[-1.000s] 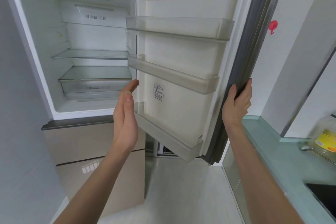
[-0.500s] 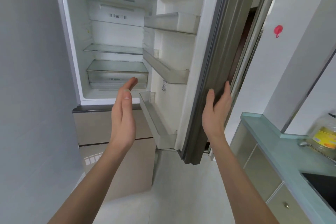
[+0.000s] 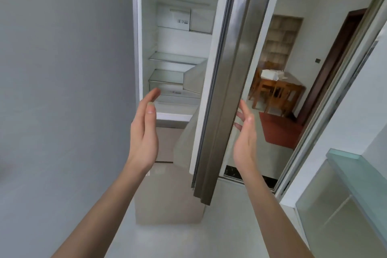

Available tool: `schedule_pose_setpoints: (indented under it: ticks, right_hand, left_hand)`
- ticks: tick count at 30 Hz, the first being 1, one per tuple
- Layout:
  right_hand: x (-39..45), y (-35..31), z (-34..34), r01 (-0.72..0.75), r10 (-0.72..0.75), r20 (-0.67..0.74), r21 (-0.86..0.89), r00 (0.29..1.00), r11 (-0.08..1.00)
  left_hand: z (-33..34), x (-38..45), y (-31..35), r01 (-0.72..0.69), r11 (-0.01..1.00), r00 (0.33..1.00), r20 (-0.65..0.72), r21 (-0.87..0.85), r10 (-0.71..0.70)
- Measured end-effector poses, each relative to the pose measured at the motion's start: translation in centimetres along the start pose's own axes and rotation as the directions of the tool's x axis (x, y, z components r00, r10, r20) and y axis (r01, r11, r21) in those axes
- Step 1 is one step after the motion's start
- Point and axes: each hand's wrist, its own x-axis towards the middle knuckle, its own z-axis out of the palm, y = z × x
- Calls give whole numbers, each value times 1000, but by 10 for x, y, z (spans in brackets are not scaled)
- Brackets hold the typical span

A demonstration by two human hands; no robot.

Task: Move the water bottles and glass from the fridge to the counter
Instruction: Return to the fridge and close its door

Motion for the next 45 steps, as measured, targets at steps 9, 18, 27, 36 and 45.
schedule_pose_setpoints:
  ticks: [9,18,27,36,45]
  right_hand:
    - [53,31,61,17,16,299,-108,954,994]
    - [130,70,107,55,29,510,-150,860,987]
    - [189,104,167,294,-25,537,-421,843,858]
    - [206,136,228,350,-97,431,-559,897,752]
    - [245,170,250,310,-150,279,-723,949,617]
  left_hand:
    - [2,53,-28,-3,1000,999,-38,30,4]
    - [14,117,-89,104,994,990,-94,36,-101]
    - [-2,184,-136,39,953,996,-92,300,-12]
    - [-18,247,-177,83,925,984,-174,370,-19]
    - [-20,302,-239,-14,862,1000,-1,507,17]
